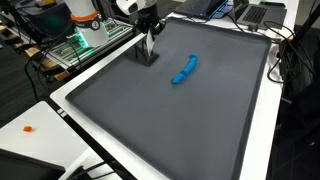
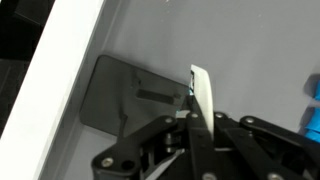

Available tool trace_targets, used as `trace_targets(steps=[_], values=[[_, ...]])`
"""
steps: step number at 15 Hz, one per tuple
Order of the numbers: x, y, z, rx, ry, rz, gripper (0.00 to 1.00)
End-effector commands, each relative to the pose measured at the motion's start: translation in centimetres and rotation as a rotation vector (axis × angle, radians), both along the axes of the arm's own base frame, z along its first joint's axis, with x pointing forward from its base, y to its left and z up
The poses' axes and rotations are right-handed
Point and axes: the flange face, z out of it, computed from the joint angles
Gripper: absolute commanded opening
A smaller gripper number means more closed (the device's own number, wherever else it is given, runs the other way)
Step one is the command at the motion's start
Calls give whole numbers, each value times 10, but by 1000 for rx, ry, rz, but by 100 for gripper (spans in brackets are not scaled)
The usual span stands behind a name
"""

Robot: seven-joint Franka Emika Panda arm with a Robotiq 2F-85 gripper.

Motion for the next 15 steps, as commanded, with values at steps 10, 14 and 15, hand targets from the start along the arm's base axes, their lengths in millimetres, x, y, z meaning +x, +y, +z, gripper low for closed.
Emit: trace_targets(steps=[10, 14, 15], values=[[-1, -1, -11, -5, 19, -72, 1], [-5, -2, -21, -20, 18, -153, 1], [-5, -3, -24, -23, 10, -169, 1]])
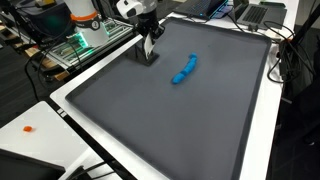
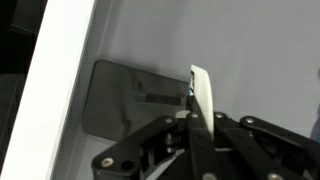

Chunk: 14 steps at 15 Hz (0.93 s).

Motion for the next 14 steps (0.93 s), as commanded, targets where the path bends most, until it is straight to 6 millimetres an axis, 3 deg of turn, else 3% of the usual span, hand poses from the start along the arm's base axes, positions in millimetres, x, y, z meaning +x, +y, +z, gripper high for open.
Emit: trace_targets(steps=[1, 14], values=[[-5, -1, -11, -14, -23, -82, 1], [-8, 1, -37, -54, -97, -193, 1]])
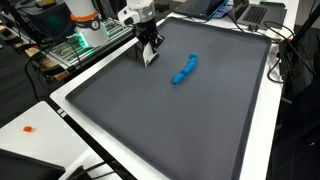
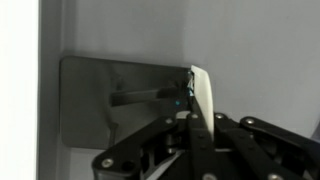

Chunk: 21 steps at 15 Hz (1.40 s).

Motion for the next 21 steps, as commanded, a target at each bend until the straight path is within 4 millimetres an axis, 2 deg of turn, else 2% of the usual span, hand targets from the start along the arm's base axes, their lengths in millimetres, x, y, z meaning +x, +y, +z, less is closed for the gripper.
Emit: trace_targets(steps=[1, 9, 10, 11, 13, 21], values=[[-4, 6, -6, 3, -25, -43, 1], [-7, 7, -13, -12, 24, -62, 1], [-7, 7, -12, -10, 28, -54, 4], [-7, 7, -12, -9, 28, -48, 29], [-7, 7, -9, -5, 26, -47, 32], [2, 9, 20, -37, -5, 24, 92]])
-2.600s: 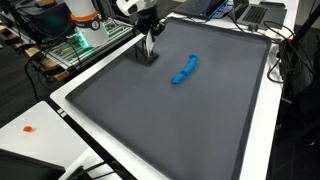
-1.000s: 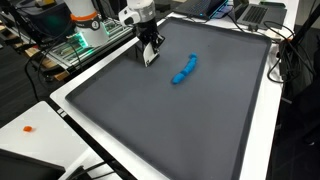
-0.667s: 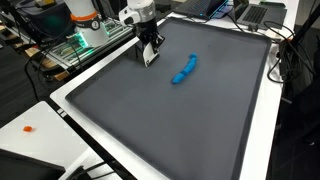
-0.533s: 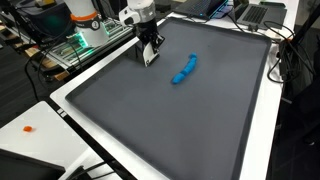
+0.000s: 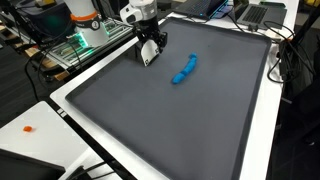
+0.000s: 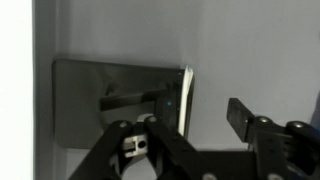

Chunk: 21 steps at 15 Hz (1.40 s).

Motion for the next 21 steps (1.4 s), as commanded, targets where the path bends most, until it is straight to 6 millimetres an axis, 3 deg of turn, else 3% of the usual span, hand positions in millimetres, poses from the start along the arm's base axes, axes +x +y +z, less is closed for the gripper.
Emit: trace_targets(steps=[1, 13, 21], values=[[0, 1, 19, -19, 2, 32, 100], [16, 10, 92, -39, 49, 218, 100], [24, 12, 122, -102, 51, 356, 100]])
